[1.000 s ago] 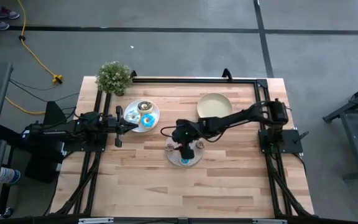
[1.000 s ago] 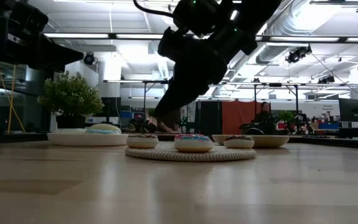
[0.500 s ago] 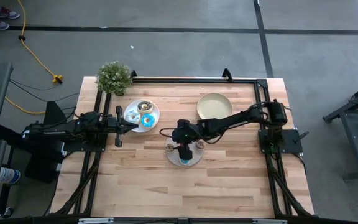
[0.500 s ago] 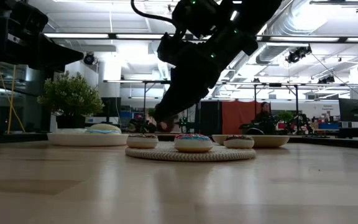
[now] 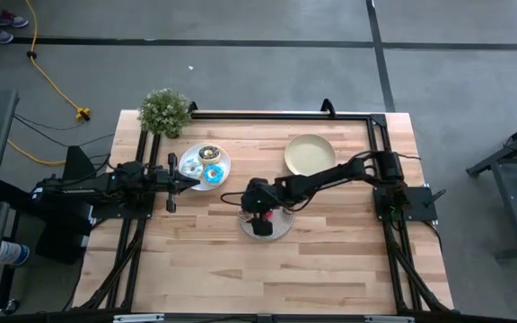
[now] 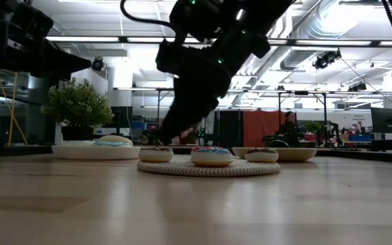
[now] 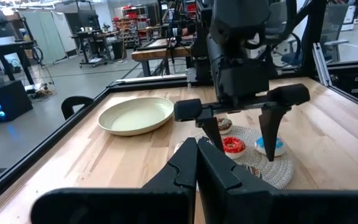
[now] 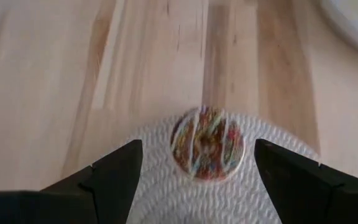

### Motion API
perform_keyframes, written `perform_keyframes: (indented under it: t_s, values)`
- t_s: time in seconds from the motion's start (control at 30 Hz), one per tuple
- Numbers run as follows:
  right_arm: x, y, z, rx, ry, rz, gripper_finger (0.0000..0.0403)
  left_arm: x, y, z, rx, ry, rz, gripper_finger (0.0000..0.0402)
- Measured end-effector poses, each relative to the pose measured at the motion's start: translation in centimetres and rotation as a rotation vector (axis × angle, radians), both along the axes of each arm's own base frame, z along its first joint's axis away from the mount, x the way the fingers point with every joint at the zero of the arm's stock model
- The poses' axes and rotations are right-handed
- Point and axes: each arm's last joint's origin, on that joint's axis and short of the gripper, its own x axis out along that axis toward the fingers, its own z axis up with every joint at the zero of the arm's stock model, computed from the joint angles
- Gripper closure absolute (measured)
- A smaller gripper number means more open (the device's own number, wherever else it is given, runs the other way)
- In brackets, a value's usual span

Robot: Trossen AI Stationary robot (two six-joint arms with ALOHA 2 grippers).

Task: Pick & Place donuts
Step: Put the small chocolate brown donut on the brown plate

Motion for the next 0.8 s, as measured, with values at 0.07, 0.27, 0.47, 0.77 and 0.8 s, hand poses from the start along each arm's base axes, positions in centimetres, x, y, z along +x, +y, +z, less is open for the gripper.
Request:
perform_keyframes:
  t_s: [0.07,0.27,0.47,0.77,0.8]
  values:
    - [0.0,0.1,-0.4,-0.002,0.011,0.002,0.01,0.0,0.0,0.0,0.0,0.0,0.0,0.0401]
    - [0.1,0.2,-0.9,-0.051,0.019,-0.027,0.01,0.0,0.0,0.0,0.0,0.001,0.001,0.0401]
    - [0.2,0.2,-1.5,-0.041,0.025,-0.022,0.01,0.0,0.0,0.0,0.0,0.004,0.0,0.0401]
    - [0.5,0.3,-1.6,-0.015,-0.002,-0.006,0.01,0.0,0.0,-0.1,0.0,0.005,0.0,0.0401]
    - [0.5,0.3,-1.6,-0.011,-0.002,-0.002,0.01,0.0,0.0,-0.1,0.0,0.005,0.001,0.0401]
